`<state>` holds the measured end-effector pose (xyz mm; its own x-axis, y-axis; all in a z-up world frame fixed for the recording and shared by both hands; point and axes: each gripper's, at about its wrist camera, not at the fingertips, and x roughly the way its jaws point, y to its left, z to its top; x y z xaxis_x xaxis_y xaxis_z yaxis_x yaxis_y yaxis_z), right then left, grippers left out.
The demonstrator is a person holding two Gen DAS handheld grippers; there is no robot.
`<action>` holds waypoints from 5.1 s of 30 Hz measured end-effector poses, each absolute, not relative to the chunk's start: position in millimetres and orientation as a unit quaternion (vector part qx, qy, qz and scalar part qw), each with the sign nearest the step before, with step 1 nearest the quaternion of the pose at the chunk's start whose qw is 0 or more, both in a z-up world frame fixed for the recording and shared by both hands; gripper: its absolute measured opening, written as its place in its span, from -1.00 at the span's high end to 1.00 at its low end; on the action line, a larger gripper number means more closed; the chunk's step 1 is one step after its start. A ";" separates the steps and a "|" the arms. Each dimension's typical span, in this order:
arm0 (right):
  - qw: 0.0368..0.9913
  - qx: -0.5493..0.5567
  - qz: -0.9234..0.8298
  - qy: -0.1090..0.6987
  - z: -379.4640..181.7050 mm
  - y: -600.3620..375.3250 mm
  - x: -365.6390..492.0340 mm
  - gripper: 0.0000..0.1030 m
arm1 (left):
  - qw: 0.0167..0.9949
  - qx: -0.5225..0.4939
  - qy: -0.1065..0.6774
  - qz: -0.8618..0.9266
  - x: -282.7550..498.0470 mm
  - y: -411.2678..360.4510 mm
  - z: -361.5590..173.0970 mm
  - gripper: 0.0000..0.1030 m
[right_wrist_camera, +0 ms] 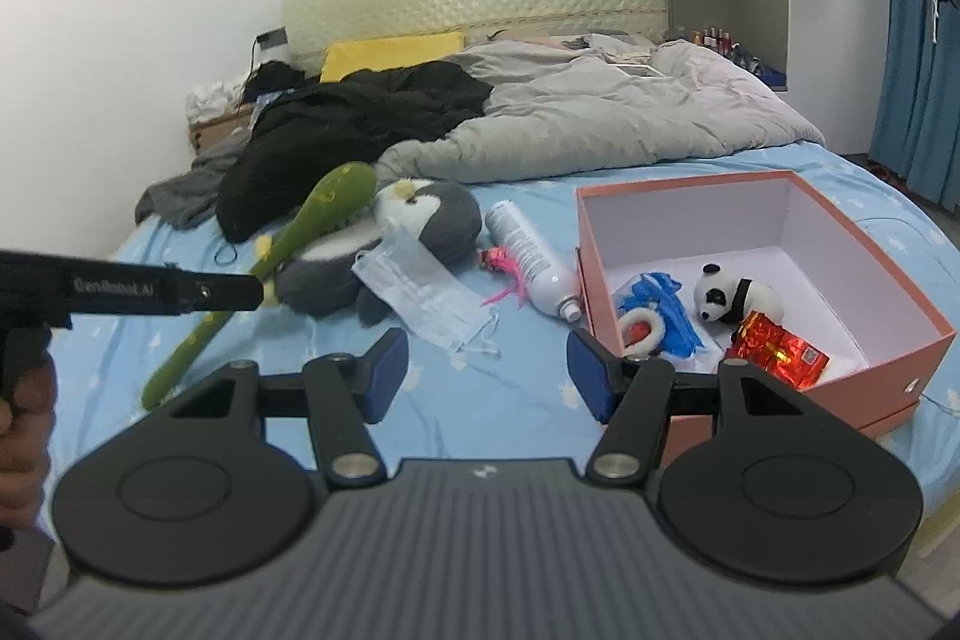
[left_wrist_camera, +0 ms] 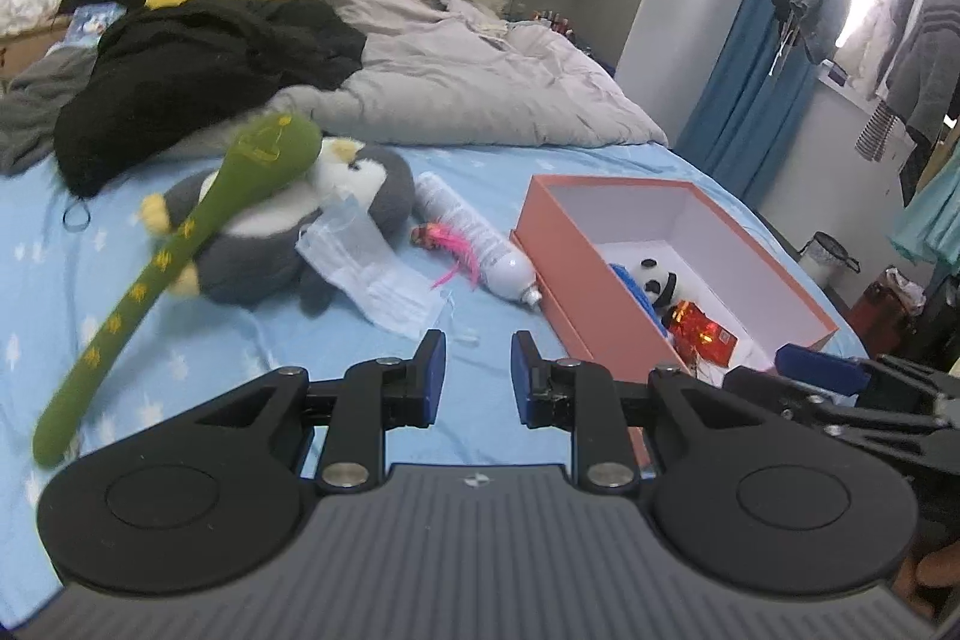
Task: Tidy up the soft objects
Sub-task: 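Withdraw both grippers from the pink box back over the bed, then lower the right gripper onto the pink feathered toy while the left lowers onto the face mask, then close the right gripper on the pink feathered toy while the left grasps the mask's ear loop, then lift and carry the pink toy toward the pink box while the left carries the mask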
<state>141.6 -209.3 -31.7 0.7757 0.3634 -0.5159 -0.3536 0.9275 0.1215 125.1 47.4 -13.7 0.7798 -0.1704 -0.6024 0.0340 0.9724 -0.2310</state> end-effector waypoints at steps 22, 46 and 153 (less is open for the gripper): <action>0.936 -0.019 0.191 0.296 -60.4 -175.5 182.7 -0.19 | 0.913 -0.133 0.385 -0.022 177.0 69.9 -75.8 0.19; 0.906 -0.081 0.195 0.367 -114.6 -137.4 340.7 -0.19 | 0.885 -0.222 0.409 0.011 321.1 99.4 -188.9 0.19; 0.908 0.023 0.210 0.361 -49.9 -183.4 197.3 0.51 | 0.909 -0.147 0.388 -0.040 160.1 21.1 -49.4 0.94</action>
<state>197.3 -183.4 -49.9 0.6511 0.3974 -0.6466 -0.3648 0.9110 0.1926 160.1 21.1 -49.4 0.6962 -0.1878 -0.6928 -0.0406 0.9533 -0.2992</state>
